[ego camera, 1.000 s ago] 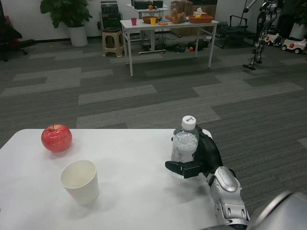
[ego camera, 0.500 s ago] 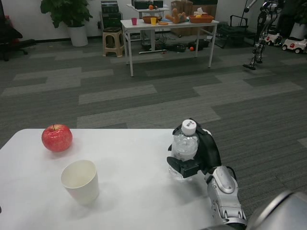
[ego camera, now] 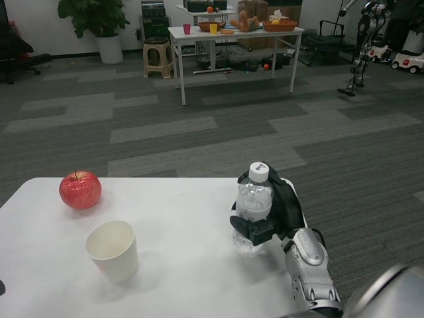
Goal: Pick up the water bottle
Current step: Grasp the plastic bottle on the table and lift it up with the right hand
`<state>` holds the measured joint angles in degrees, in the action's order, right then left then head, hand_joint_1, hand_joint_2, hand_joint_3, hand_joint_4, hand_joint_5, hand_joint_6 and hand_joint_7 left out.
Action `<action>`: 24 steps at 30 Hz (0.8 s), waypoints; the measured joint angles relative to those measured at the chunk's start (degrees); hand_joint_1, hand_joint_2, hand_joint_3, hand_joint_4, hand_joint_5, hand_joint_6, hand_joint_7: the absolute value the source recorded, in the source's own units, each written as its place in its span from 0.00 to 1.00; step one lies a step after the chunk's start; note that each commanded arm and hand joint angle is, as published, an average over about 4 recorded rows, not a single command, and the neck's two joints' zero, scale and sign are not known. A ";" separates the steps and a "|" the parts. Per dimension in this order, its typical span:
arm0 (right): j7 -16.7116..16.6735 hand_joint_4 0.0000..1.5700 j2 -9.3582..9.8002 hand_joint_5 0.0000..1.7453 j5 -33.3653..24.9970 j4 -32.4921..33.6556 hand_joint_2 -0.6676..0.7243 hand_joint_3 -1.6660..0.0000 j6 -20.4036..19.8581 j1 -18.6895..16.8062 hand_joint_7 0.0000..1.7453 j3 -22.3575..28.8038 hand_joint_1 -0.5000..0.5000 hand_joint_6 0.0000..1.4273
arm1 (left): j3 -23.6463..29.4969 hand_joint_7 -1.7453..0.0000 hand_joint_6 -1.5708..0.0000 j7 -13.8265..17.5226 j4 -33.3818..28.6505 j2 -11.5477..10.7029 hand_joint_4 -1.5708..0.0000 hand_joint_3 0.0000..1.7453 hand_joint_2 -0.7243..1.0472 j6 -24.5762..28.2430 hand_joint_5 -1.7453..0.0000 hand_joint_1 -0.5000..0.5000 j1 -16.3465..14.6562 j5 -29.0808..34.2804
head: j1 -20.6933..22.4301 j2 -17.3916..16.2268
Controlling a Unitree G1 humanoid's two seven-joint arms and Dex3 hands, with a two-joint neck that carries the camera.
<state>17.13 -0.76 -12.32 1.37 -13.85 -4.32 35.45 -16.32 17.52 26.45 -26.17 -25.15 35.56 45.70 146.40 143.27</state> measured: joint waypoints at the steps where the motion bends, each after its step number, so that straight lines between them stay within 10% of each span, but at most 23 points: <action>1: -0.04 0.69 -0.01 0.89 -0.19 1.09 0.59 0.10 1.64 -0.04 0.84 -0.15 0.96 0.15 | 0.00 1.00 1.00 0.00 0.00 0.00 1.00 0.05 0.05 0.00 1.00 0.00 0.00 0.01 | 0.03 0.06; 12: -0.16 0.69 -0.09 0.89 0.41 8.89 0.59 0.10 9.74 -0.33 0.84 -1.02 0.96 0.14 | -0.16 1.00 1.00 0.00 -0.01 -0.10 1.00 0.05 0.05 -0.03 1.00 0.00 0.00 0.06 | 1.04 0.85; 24: -3.31 0.69 1.53 0.89 3.42 14.45 0.56 0.10 13.38 -0.23 0.84 -9.03 0.96 0.19 | -3.92 1.00 1.00 -0.02 -0.12 -1.24 1.00 0.05 0.05 -0.20 1.00 0.00 0.07 1.29 | 12.59 3.18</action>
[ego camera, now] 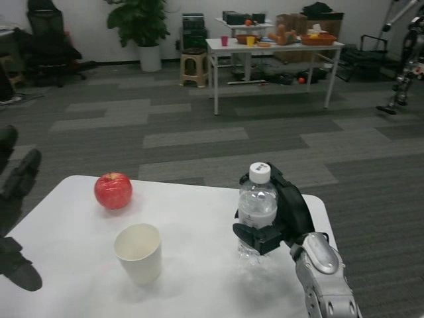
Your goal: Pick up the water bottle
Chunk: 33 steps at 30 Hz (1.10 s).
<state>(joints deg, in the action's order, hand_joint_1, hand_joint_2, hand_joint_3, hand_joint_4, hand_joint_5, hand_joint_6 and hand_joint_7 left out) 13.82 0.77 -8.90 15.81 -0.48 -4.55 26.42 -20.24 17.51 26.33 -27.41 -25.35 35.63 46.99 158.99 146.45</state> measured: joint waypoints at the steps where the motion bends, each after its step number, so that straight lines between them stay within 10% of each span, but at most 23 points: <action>1: -1.04 0.70 0.60 0.89 0.22 -0.04 0.55 0.10 -0.30 0.14 0.84 -1.36 0.96 0.20 | -0.62 1.00 1.00 0.00 -0.01 -0.06 1.00 0.05 0.05 -0.02 1.00 0.00 0.07 0.21 | 0.93 0.12; 6: -5.74 0.71 2.97 0.89 0.65 -1.75 0.55 0.10 -4.46 1.66 0.88 -7.65 0.96 0.25 | -2.88 1.00 1.00 -0.03 -0.14 -0.22 1.00 0.05 0.05 -0.12 1.00 0.00 0.36 1.41 | 4.03 1.04; 15: -11.86 0.74 4.90 0.89 0.73 -14.30 0.55 0.10 -24.89 8.15 0.88 -16.89 0.96 0.30 | -5.43 1.00 1.00 -0.02 -1.04 -0.18 1.00 0.05 0.05 -0.14 1.00 0.00 0.75 2.00 | 4.53 1.84; 33: -15.92 0.76 6.38 0.89 0.72 -20.78 0.55 0.10 -29.42 11.17 0.88 -22.33 0.96 0.34 | -9.10 1.00 1.00 -0.02 -1.50 -0.23 1.00 0.05 0.05 -0.16 1.00 0.00 2.07 3.38 | 5.31 1.69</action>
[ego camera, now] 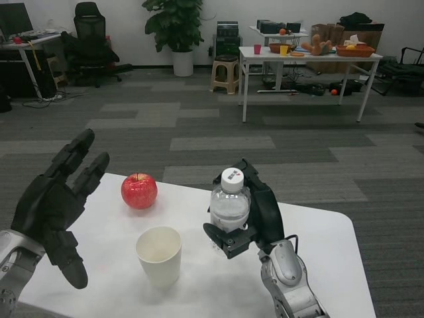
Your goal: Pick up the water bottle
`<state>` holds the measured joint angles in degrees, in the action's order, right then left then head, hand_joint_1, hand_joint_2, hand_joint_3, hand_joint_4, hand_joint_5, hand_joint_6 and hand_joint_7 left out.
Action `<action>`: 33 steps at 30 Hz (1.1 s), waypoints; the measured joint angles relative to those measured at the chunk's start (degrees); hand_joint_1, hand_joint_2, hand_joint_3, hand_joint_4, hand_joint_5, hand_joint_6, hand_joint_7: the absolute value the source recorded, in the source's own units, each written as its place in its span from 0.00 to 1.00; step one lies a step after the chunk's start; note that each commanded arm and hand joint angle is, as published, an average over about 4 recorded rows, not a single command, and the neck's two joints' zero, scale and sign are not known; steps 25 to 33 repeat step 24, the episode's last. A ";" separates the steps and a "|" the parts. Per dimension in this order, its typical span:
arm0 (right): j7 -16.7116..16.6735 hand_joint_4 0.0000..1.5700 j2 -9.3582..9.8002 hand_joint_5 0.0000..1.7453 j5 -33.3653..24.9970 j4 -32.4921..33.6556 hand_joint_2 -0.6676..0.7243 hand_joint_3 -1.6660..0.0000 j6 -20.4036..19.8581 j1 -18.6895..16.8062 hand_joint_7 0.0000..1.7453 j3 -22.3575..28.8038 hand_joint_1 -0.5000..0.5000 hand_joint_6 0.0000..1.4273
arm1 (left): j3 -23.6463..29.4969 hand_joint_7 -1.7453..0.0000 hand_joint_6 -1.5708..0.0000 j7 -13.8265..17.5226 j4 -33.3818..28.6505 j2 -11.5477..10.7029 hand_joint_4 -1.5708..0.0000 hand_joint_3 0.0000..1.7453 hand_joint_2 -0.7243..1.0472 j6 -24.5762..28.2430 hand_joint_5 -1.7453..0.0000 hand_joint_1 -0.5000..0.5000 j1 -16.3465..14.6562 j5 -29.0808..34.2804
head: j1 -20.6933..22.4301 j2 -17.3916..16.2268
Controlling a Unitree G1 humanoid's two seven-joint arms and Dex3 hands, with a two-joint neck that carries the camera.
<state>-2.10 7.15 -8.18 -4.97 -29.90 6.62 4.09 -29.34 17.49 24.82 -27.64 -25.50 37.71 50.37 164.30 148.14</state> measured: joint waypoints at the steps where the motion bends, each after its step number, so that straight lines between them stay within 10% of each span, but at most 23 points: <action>1: -0.02 0.76 0.00 0.89 0.00 -0.14 0.55 0.10 -0.04 0.21 0.88 -0.21 0.96 0.34 | -0.08 1.00 1.00 0.00 -0.01 0.00 1.00 0.05 0.05 0.00 1.00 0.00 0.00 0.01 | 0.08 0.03; 33: -0.07 0.76 0.03 0.89 0.01 -1.80 0.55 0.10 -0.10 0.70 0.88 -1.20 0.96 0.32 | -0.47 1.00 1.00 -0.01 -0.49 0.00 1.00 0.05 0.05 0.00 1.00 0.00 0.00 0.03 | 0.71 1.23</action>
